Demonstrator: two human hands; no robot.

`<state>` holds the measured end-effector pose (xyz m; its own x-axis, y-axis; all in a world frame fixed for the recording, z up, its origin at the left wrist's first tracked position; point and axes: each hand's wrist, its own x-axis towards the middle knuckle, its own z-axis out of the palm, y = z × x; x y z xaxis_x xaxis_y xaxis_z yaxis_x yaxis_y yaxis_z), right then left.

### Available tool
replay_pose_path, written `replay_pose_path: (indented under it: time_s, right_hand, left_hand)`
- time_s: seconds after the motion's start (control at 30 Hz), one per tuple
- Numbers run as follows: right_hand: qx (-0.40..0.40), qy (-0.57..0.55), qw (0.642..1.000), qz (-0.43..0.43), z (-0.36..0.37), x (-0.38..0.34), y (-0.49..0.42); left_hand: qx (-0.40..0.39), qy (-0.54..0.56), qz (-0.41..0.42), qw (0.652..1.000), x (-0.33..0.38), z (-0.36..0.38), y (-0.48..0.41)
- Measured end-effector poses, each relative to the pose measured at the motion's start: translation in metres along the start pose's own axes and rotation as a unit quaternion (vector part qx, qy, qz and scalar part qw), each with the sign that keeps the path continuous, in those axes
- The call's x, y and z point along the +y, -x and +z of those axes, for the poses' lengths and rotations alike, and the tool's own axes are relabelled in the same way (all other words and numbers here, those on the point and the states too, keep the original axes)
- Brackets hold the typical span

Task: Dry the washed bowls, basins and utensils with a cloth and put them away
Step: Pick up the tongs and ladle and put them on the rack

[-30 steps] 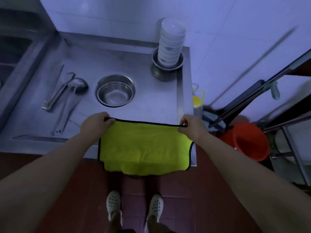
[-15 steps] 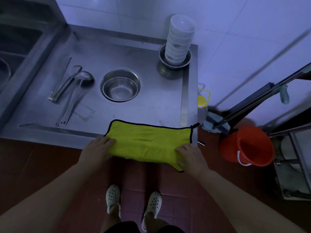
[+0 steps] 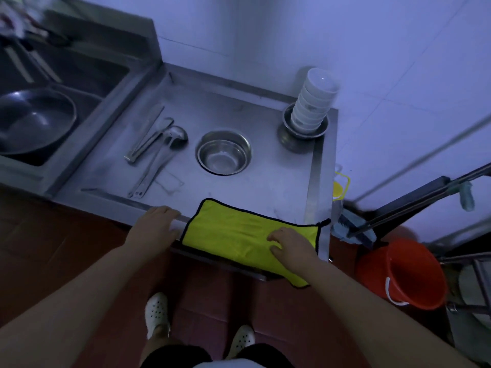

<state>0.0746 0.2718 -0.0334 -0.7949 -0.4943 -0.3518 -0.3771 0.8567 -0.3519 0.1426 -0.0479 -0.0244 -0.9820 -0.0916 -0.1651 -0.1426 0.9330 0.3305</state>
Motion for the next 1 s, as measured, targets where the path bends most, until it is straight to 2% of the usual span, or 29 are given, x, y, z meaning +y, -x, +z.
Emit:
replay_pose_path:
  time_s: [0.23,0.43,0.6,0.7,0.8,0.9,1.0]
  right_hand:
    - [0.016,0.001,1.0,0.025,-0.015,-0.097,-0.053]
    - [-0.005,-0.001,0.998,0.062,0.004,-0.201,-0.106]
    - [-0.016,0.002,0.997,0.074,0.019,-0.275,-0.155]
    - [0.0,-0.005,0.996,0.09,0.022,-0.303,-0.181]
    - [0.006,-0.006,0.995,0.1,0.021,-0.315,-0.208]
    - [0.002,-0.003,0.993,0.115,0.019,-0.316,-0.242]
    - [0.015,-0.052,0.986,0.156,0.018,-0.311,-0.28]
  left_hand:
    - [-0.034,0.021,-0.026,0.999,-0.081,-0.043,-0.001]
    - [-0.043,0.059,-0.037,0.997,-0.183,-0.078,-0.005]
    - [-0.048,0.038,-0.034,0.998,-0.254,-0.11,-0.025]
    - [0.004,0.003,0.019,1.0,-0.27,-0.12,-0.055]
    - [-0.031,0.034,-0.025,0.999,-0.273,-0.12,-0.083]
    - [-0.059,0.047,-0.016,0.997,-0.276,-0.108,-0.113]
    - [-0.073,0.052,-0.017,0.996,-0.275,-0.1,-0.141]
